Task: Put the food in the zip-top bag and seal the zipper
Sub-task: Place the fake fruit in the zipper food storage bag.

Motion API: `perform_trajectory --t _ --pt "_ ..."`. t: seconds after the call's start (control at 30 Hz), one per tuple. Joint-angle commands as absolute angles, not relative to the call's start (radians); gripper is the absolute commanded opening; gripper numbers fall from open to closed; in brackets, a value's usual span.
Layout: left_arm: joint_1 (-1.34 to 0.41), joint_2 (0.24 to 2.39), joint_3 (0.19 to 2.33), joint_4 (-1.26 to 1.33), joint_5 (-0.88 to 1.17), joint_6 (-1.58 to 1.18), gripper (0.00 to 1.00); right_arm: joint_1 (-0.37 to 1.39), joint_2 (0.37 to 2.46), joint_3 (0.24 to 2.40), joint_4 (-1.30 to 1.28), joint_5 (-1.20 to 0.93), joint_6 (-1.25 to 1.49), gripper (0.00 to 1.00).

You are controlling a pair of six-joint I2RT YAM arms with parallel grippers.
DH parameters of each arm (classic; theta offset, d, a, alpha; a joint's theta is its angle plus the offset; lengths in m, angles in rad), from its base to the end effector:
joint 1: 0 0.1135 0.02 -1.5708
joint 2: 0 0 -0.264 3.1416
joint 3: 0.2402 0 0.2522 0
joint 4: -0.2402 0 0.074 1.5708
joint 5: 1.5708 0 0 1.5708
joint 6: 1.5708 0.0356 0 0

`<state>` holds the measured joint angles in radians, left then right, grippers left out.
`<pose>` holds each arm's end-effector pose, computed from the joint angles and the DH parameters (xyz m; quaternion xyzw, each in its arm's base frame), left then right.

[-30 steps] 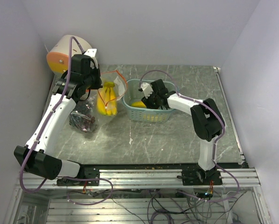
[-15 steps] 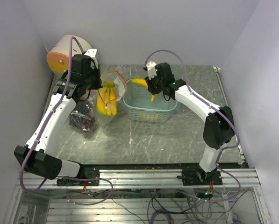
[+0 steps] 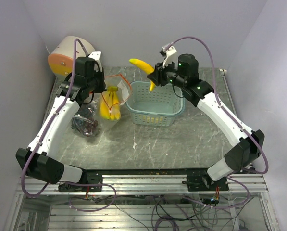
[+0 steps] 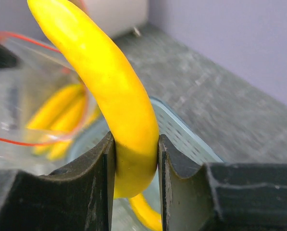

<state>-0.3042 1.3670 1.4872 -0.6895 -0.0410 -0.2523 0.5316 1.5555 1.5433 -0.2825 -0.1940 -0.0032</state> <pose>0.2818 -0.0869 0.4019 0.0129 0.8770 -0.1146 0.4665 0.3119 0.1914 0.4028 -0.2669 0.7558 0.2299 0.5519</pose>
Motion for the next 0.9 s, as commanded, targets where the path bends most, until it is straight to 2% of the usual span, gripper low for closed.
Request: perform_trajectory --t 0.0,0.23,0.37,0.6,0.63,0.8,0.87 --pt "-0.297 1.382 1.508 -0.618 0.003 -0.269 0.07 0.592 1.542 1.557 -0.105 -0.365 0.158 0.00" --pt "-0.297 1.381 1.506 -0.600 0.042 -0.295 0.07 0.685 1.602 1.514 0.151 -0.196 0.353 0.00" --pt "-0.298 1.381 1.516 -0.602 0.057 -0.302 0.07 0.741 1.695 1.548 0.184 -0.077 0.392 0.00" --pt "-0.298 1.364 1.518 -0.617 0.036 -0.292 0.07 0.797 1.781 1.564 0.147 -0.008 0.396 0.01" --pt "-0.297 1.362 1.515 -0.617 0.038 -0.292 0.07 0.803 1.786 1.568 0.137 0.015 0.392 0.07" --pt "-0.297 1.362 1.511 -0.614 0.038 -0.292 0.07 0.808 1.790 1.598 0.078 0.047 0.364 0.51" --pt "-0.296 1.366 1.513 -0.615 0.034 -0.286 0.07 0.811 1.779 1.598 0.058 0.039 0.353 0.62"
